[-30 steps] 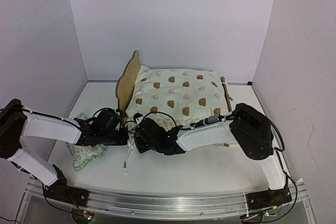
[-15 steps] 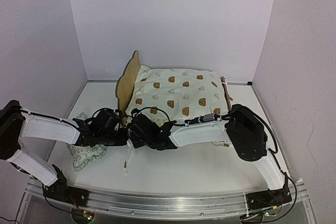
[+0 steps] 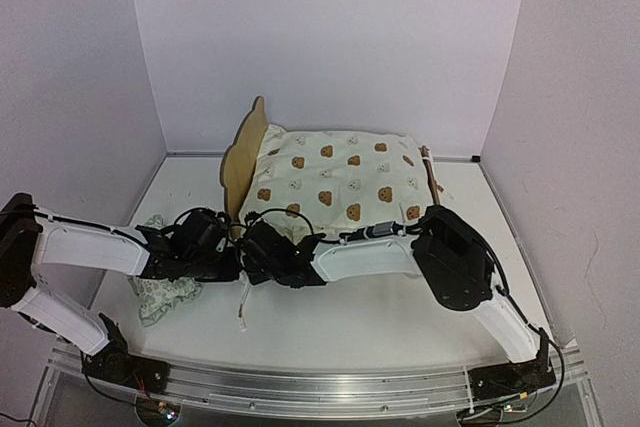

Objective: Set up the pet bed

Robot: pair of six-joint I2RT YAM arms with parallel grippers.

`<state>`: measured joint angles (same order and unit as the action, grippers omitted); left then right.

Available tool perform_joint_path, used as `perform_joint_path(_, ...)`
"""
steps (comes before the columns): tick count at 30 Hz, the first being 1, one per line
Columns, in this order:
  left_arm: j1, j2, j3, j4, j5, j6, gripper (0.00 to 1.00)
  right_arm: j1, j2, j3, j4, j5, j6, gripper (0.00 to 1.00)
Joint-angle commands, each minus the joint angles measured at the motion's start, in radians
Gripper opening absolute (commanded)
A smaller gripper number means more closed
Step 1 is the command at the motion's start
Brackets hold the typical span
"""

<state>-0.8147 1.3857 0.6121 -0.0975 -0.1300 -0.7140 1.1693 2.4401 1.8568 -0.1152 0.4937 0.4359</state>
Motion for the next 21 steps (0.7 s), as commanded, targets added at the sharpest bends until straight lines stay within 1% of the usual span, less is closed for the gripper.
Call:
perform_joint_path(1,-0.015,-0.044,0.022,-0.027,0.012,-0.012,0.0,-0.011,0.019,0.038,-0.004,-0.004,-0.018,0.0)
perform_joint_path(3,-0.016,-0.045,0.025,-0.022,0.026,-0.008,0.0,-0.013,0.025,0.046,0.007,-0.041,-0.04,0.0)
perform_joint_path(6,-0.017,-0.032,0.031,-0.018,0.042,0.0,0.0,-0.012,0.026,0.031,0.069,-0.109,-0.086,0.0)
perform_joint_path(12,-0.017,-0.02,0.023,-0.013,0.036,-0.017,0.01,-0.013,-0.019,-0.105,0.288,-0.21,-0.155,0.0)
perform_joint_path(16,-0.017,-0.012,0.016,-0.006,0.037,-0.03,0.01,-0.014,-0.047,-0.19,0.416,-0.26,-0.171,0.0)
perform_joint_path(21,-0.017,-0.017,0.003,0.002,0.034,-0.038,0.02,-0.016,-0.065,-0.265,0.531,-0.326,-0.174,0.0)
